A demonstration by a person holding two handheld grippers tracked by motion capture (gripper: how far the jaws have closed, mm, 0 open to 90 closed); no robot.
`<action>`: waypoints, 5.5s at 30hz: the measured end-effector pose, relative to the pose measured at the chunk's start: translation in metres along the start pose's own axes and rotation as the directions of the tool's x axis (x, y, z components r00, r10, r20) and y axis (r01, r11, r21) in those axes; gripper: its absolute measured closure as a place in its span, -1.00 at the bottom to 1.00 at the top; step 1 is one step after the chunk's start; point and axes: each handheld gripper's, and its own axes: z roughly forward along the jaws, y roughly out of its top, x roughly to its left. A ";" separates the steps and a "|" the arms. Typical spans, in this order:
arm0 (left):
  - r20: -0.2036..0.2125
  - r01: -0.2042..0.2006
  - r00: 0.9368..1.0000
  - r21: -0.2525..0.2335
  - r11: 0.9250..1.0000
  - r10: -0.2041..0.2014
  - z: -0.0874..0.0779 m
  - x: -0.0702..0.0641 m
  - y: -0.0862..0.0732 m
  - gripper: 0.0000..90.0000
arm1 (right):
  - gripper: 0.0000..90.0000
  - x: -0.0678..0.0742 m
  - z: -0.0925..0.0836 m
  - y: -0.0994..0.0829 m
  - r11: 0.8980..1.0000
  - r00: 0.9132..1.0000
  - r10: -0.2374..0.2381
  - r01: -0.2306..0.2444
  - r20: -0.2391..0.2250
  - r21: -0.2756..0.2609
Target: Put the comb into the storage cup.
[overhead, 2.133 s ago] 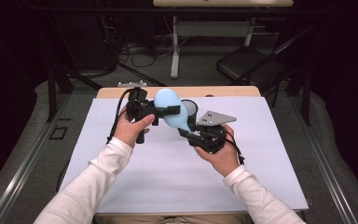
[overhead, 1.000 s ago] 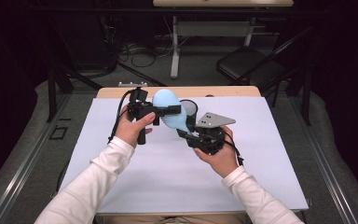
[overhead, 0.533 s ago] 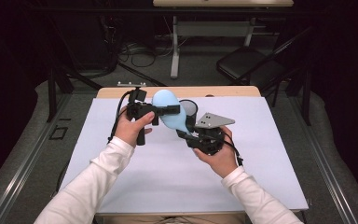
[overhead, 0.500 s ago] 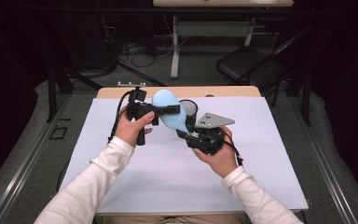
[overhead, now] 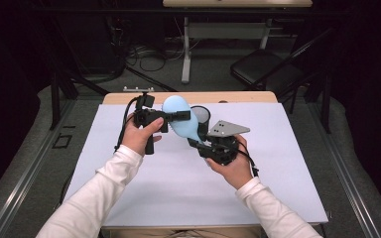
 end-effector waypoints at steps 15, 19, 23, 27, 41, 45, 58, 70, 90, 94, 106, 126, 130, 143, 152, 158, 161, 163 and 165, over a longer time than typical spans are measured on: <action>0.022 0.021 1.000 0.012 1.000 -0.021 -0.001 0.000 0.001 0.02 | 0.55 0.001 0.000 -0.001 1.000 1.000 0.001 -0.001 -0.004 -0.006; 0.026 0.038 0.999 0.014 0.999 -0.038 -0.001 0.001 0.000 0.03 | 0.55 0.001 0.001 -0.002 1.000 1.000 0.002 -0.002 -0.006 -0.006; 0.025 0.050 0.998 0.021 0.999 -0.050 -0.001 0.001 0.000 0.04 | 0.55 0.001 0.001 -0.002 1.000 1.000 0.002 -0.002 -0.008 -0.005; 0.022 0.040 0.999 0.023 0.999 -0.041 -0.001 0.000 0.000 0.05 | 0.55 0.001 0.002 -0.003 1.000 1.000 0.008 -0.008 -0.011 -0.006; 0.017 0.085 0.996 0.029 0.996 -0.085 0.000 0.001 -0.001 0.08 | 0.55 0.000 0.002 -0.005 1.000 1.000 0.024 -0.024 -0.018 -0.006; 0.015 0.085 0.996 0.030 0.996 -0.086 0.000 0.001 -0.001 0.08 | 0.54 0.000 0.002 -0.005 1.000 0.999 0.029 -0.029 -0.018 -0.004; 0.018 0.090 0.996 0.030 0.995 -0.091 0.001 0.002 -0.001 0.08 | 0.53 0.000 0.003 -0.005 1.000 0.999 0.027 -0.027 -0.022 -0.003; 0.004 0.089 0.996 0.033 0.995 -0.090 0.002 0.003 -0.001 0.08 | 0.33 0.000 0.004 -0.005 1.000 1.000 0.017 -0.017 -0.026 -0.011; -0.019 0.086 0.996 0.029 0.996 -0.086 0.001 0.006 0.000 0.08 | -0.13 0.002 0.005 -0.008 1.000 1.000 -0.024 0.024 0.014 0.005; -0.022 0.082 0.996 0.029 0.996 -0.082 0.000 0.006 0.000 0.08 | -0.20 0.000 0.005 -0.009 1.000 1.000 -0.019 0.019 0.018 0.011; -0.028 0.087 0.996 0.022 0.996 -0.086 -0.001 0.007 0.001 0.08 | -0.26 0.003 0.003 -0.010 0.999 0.999 -0.029 0.029 0.025 -0.016; -0.047 0.087 0.995 0.007 0.996 -0.086 -0.004 0.010 0.001 0.08 | -0.85 0.004 0.003 -0.009 1.000 0.999 0.001 -0.003 0.049 0.031; -0.052 0.087 0.995 0.006 0.996 -0.087 -0.005 0.011 0.001 0.08 | -1.00 0.004 0.003 -0.009 0.999 0.998 0.008 -0.011 0.059 0.051; -0.057 0.088 0.994 -0.005 0.996 -0.088 -0.007 0.012 0.002 0.08 | -1.00 0.005 0.001 -0.005 0.996 0.997 0.063 -0.066 0.038 0.066; -0.072 0.083 0.994 -0.006 0.997 -0.083 -0.008 0.012 0.003 0.08 | -1.00 0.002 -0.002 -0.001 0.995 0.995 0.075 -0.079 0.064 0.065; -0.079 0.091 0.993 -0.011 0.996 -0.092 -0.009 0.013 0.004 0.08 | -1.00 -0.005 -0.011 0.001 0.995 0.991 0.091 -0.095 0.100 0.040; -0.087 0.088 0.992 -0.012 0.996 -0.089 -0.010 0.014 0.005 0.08 | -1.00 -0.009 -0.015 0.001 0.995 0.989 0.092 -0.096 0.118 0.035; -0.089 0.093 0.992 -0.009 0.996 -0.093 -0.010 0.015 0.005 0.08 | -1.00 -0.012 -0.016 0.000 0.994 0.988 0.096 -0.100 0.123 0.032; -0.093 0.090 0.992 -0.009 0.996 -0.090 -0.010 0.015 0.005 0.08 | -1.00 -0.014 -0.018 -0.001 0.994 0.987 0.099 -0.104 0.123 0.033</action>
